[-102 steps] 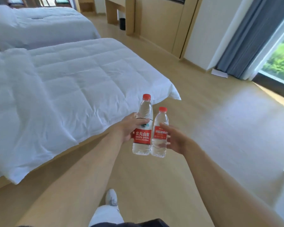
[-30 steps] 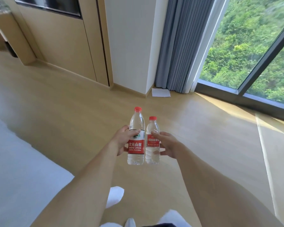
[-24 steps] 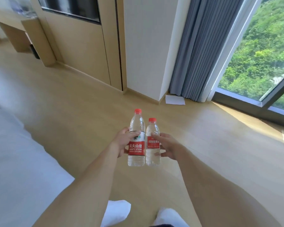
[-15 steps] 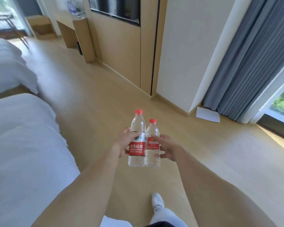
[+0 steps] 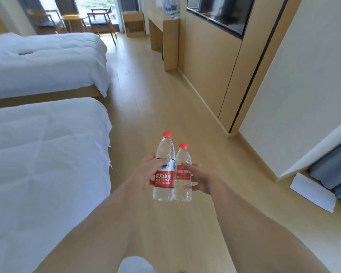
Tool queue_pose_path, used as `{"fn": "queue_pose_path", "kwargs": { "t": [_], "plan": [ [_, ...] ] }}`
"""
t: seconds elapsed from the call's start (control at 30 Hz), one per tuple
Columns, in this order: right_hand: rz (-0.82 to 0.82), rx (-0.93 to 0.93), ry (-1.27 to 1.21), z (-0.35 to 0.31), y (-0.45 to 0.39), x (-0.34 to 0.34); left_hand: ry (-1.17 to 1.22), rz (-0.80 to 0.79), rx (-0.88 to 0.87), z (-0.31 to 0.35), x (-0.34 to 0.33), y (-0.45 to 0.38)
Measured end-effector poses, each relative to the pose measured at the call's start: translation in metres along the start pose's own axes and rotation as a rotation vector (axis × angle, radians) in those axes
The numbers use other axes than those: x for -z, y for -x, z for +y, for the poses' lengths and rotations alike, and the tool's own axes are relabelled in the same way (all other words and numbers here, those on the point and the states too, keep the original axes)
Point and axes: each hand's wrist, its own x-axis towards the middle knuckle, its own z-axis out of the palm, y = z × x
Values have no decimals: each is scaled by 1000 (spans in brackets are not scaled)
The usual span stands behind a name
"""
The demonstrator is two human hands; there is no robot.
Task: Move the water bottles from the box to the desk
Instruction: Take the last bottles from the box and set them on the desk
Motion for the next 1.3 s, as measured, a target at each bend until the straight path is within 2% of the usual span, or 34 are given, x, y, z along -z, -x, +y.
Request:
{"fn": "queue_pose_path", "kwargs": {
  "t": [0.13,0.37,0.6,0.9,1.3],
  "plan": [
    [-47,-24,26,-26,-49,-9,25,69,16,17,19,-35],
    [-63,-13,101,-100,-150,-25,59,95,-5,68,55,-132],
    [-18,-5,125,-196,-253,-46,59,53,4,151,99,-243],
    [16,85,122,-310,-359,-80,86,89,-64,250,153,-352],
    [-213,147,148,-452,-541,-94,134,252,-82,367,210,-506]
  ]
}}
